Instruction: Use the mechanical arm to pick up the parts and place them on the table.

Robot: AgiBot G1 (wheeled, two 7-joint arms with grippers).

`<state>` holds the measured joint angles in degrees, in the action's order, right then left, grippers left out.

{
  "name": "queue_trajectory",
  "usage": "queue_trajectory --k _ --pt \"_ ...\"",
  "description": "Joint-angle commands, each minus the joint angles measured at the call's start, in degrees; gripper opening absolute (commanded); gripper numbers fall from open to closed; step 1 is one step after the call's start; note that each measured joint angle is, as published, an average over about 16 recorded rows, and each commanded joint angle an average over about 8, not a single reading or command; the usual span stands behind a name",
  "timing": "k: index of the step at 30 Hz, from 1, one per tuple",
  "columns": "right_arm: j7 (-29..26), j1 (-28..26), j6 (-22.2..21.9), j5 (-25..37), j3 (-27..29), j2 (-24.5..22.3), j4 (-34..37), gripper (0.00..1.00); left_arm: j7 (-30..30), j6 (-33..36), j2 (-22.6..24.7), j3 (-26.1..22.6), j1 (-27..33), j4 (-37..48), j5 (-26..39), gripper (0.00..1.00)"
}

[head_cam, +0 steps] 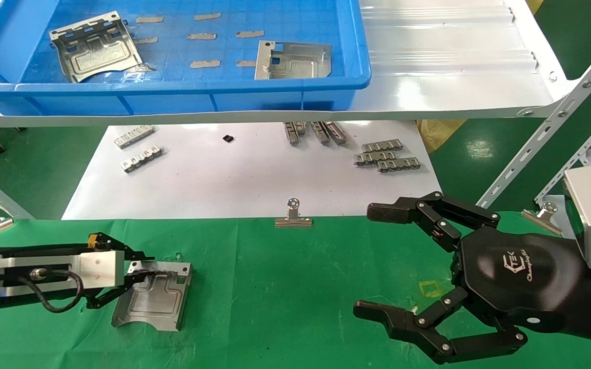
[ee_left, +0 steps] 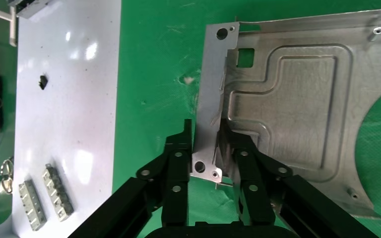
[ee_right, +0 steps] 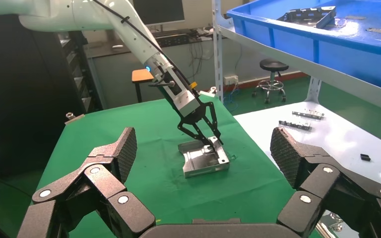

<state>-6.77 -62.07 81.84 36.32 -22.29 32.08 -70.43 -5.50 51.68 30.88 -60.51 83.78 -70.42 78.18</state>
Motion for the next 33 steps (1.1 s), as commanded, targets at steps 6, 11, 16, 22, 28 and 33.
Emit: queue_trajectory --k 6,11,16,22,28,33 --pt "0.0 0.0 0.0 0.0 0.0 0.0 0.0 1.0 0.74 1.78 -0.71 0.24 0.43 -0.07 -1.42 1.0" --pt "0.0 0.0 0.0 0.0 0.0 0.0 0.0 1.0 1.56 4.24 -1.39 0.99 1.1 0.73 -4.41 1.0" --pt "0.0 0.0 0.0 0.0 0.0 0.0 0.0 1.0 1.81 9.42 -1.68 2.64 1.62 3.73 -11.56 1.0" --pt "0.0 0.0 0.0 0.0 0.0 0.0 0.0 1.0 0.05 18.39 -0.31 4.89 1.04 11.72 -22.79 1.0" --pt "0.0 0.01 -0.02 0.0 0.01 -0.01 0.01 1.0 -1.02 23.45 1.49 6.01 0.36 18.7 -28.93 1.0" --pt "0.0 0.01 -0.02 0.0 0.01 -0.01 0.02 1.0 -1.01 23.77 1.7 6.12 0.27 19.25 -29.37 1.0"
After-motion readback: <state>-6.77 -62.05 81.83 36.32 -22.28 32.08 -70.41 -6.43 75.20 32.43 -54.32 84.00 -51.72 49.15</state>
